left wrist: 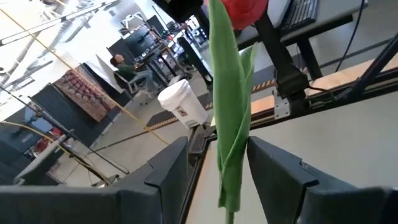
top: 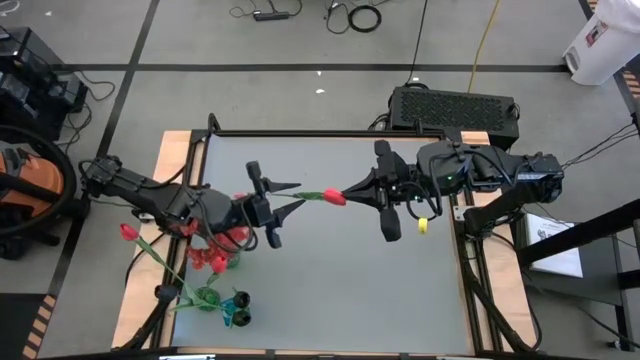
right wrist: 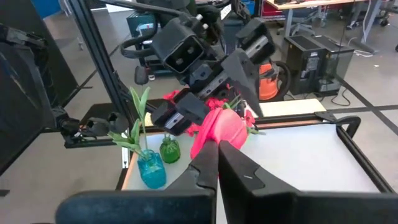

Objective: Sort flowers into vase by color
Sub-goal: Put the light orange flower into the bottom green vase

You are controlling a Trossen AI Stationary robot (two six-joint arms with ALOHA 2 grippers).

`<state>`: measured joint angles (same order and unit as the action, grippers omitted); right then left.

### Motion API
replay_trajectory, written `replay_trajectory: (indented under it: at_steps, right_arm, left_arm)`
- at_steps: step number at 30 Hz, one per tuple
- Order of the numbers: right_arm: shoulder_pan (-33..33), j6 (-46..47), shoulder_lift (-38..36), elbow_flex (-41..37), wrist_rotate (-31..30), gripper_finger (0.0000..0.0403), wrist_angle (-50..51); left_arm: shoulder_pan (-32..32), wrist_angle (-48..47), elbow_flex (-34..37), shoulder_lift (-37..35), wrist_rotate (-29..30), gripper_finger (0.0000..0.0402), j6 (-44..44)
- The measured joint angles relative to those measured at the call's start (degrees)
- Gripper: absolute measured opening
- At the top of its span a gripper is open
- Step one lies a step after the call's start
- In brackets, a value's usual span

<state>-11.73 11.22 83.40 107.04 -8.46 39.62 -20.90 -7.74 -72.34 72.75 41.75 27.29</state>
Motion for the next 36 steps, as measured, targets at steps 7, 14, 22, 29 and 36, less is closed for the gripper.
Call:
replay_trajectory:
  at_steps: [7, 14, 22, 29, 36]
  right_arm:
    - [0.0, -0.7, 0.0, 0.0, 1.4, 0.0000, -0.8]
    - [0.0, -1.4, 0.0, 0.0, 2.4, 0.0000, -2.2]
    - [0.0, -1.2, 0.0, 0.0, 4.2, 0.0000, -2.1]
    - [0.0, -1.0, 0.0, 0.0, 4.1, 0.0000, -1.9]
    - [0.0, -1.4, 0.0, 0.0, 4.1, 0.0000, -1.6]
  left_arm:
    - [0.4, 0.1, 0.0, 0.0, -2.8, 0.0173, 0.0]
    - [0.3, 1.3, 0.0, 0.0, -6.9, 0.0173, -0.1]
    - [0.3, 1.9, 0.0, 0.0, -7.0, 0.0173, -0.1]
    - [0.3, 1.8, 0.0, 0.0, -7.0, 0.0110, -0.1]
    - [0.3, 1.4, 0.0, 0.0, -7.0, 0.0014, 0.0]
